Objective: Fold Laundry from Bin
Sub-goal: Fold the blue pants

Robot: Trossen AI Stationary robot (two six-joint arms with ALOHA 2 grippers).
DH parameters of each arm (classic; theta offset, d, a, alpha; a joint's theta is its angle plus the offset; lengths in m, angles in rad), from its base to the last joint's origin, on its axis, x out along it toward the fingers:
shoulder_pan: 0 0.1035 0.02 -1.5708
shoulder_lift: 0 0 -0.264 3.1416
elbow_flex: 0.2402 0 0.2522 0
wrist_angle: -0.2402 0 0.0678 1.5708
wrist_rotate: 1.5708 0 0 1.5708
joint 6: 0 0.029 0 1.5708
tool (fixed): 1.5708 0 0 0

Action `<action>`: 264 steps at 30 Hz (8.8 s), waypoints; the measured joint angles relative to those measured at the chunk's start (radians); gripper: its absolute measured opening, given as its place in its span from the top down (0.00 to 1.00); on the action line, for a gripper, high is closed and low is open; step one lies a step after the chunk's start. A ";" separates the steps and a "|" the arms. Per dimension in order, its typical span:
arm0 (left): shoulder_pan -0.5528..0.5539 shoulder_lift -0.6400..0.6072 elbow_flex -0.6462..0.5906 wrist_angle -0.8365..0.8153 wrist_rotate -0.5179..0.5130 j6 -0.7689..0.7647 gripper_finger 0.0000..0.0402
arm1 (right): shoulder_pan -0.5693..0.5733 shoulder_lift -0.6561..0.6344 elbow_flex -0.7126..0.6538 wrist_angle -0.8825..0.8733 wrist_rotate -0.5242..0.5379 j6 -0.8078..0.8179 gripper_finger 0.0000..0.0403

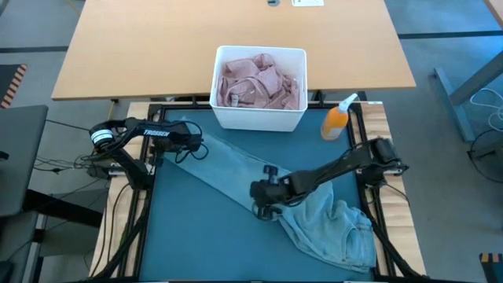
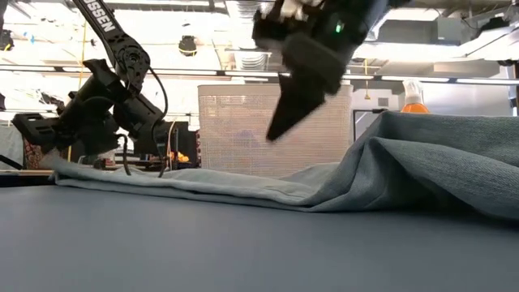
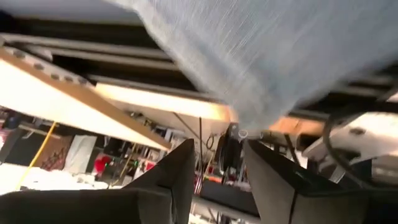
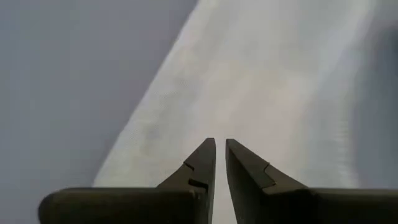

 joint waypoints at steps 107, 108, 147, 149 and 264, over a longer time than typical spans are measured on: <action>0.193 -0.432 0.243 0.504 0.386 -0.288 0.55 | -0.101 -0.117 -0.324 0.275 -0.250 0.115 0.93; 0.251 -0.425 0.243 0.500 0.407 -0.286 0.55 | -0.096 -0.117 -0.324 0.273 -0.250 0.112 0.93; 0.516 0.206 0.370 0.624 0.400 -0.296 0.56 | -0.046 -0.114 -0.324 0.292 -0.252 0.095 0.93; 0.524 0.221 0.373 0.625 0.431 -0.300 0.56 | -0.039 -0.114 -0.324 0.291 -0.252 0.095 0.93; -0.917 0.456 0.573 1.138 0.370 -0.076 0.56 | 0.710 -0.167 0.037 -0.788 -0.514 0.458 0.41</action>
